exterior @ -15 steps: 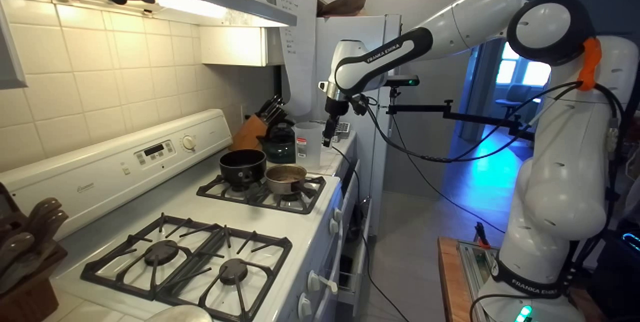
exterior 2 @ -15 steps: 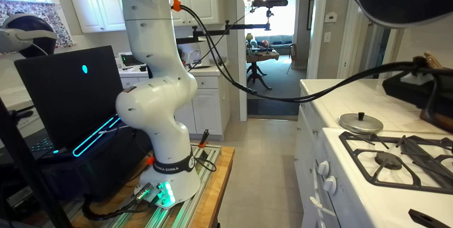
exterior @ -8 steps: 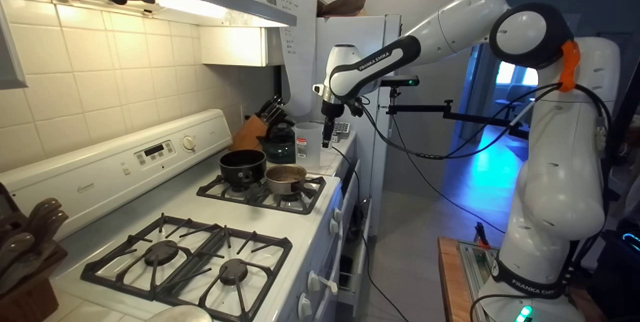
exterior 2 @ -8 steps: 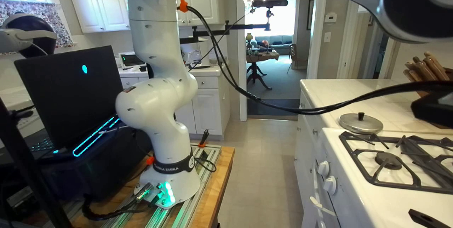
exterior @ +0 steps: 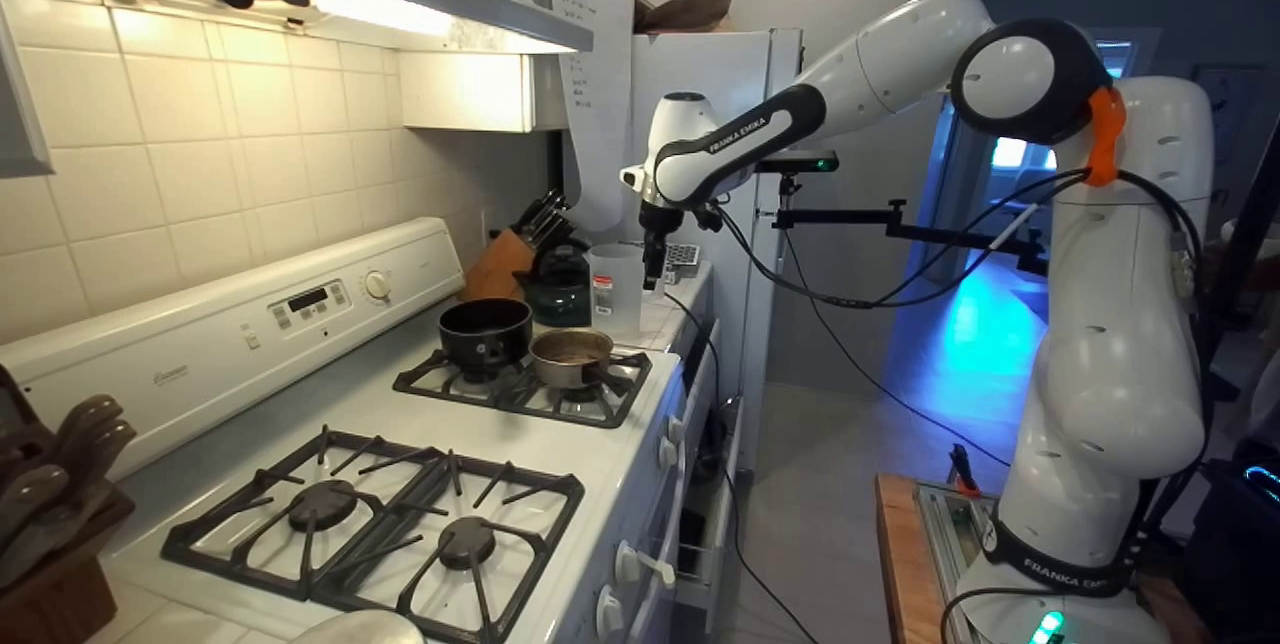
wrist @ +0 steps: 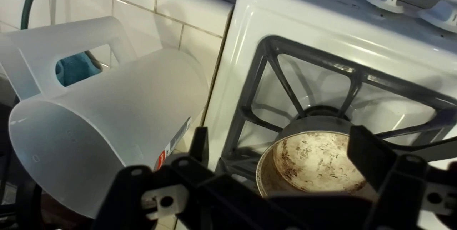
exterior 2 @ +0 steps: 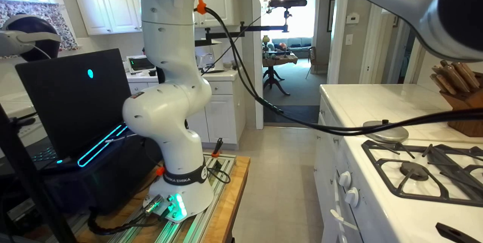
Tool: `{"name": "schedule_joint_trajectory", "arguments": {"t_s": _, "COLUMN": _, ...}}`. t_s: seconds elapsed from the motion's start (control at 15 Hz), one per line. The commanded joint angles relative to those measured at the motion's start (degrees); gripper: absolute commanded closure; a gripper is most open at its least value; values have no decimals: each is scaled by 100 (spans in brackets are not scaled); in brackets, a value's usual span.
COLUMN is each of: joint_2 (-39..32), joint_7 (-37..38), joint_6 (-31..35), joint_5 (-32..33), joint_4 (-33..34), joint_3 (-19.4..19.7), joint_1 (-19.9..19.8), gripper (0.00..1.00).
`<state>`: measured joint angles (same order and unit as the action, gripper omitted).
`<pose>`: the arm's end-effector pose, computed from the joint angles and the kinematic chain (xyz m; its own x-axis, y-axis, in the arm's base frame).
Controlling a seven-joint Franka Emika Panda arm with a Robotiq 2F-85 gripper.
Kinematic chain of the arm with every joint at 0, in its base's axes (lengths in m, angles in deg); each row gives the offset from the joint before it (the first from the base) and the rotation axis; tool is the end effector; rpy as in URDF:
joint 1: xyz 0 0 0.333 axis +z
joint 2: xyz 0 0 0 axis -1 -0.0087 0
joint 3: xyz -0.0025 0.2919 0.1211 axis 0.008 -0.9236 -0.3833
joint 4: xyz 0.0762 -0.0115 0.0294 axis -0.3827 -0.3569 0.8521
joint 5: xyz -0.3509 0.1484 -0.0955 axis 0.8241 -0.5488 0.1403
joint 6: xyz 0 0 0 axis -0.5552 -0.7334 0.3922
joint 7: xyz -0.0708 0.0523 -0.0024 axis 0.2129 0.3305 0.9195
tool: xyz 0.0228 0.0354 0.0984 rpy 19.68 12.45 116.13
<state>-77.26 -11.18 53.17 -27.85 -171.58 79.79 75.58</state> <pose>0.5636 -0.2747 0.4448 0.9292 0.3505 0.1171 0.3006 -0.9012 0.3122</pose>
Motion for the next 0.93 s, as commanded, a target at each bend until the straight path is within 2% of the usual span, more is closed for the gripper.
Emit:
{"name": "schedule_joint_trajectory", "arguments": {"t_s": 0.0, "joint_2": -266, "joint_7": -431, "joint_6": 48, "joint_5": 194, "joint_4": 333, "joint_3": -27, "joint_1": -141, "gripper": 0}}
{"name": "schedule_joint_trajectory", "arguments": {"t_s": 0.27, "joint_2": -422, "joint_7": -722, "joint_6": 89, "joint_5": 342, "joint_4": 571, "joint_3": 17, "joint_1": -225, "gripper": 0}}
{"name": "schedule_joint_trajectory", "arguments": {"t_s": 0.87, "joint_2": -838, "joint_7": -428, "joint_6": 730, "joint_5": 726, "joint_4": 849, "joint_3": 178, "joint_1": -342, "gripper": 0}}
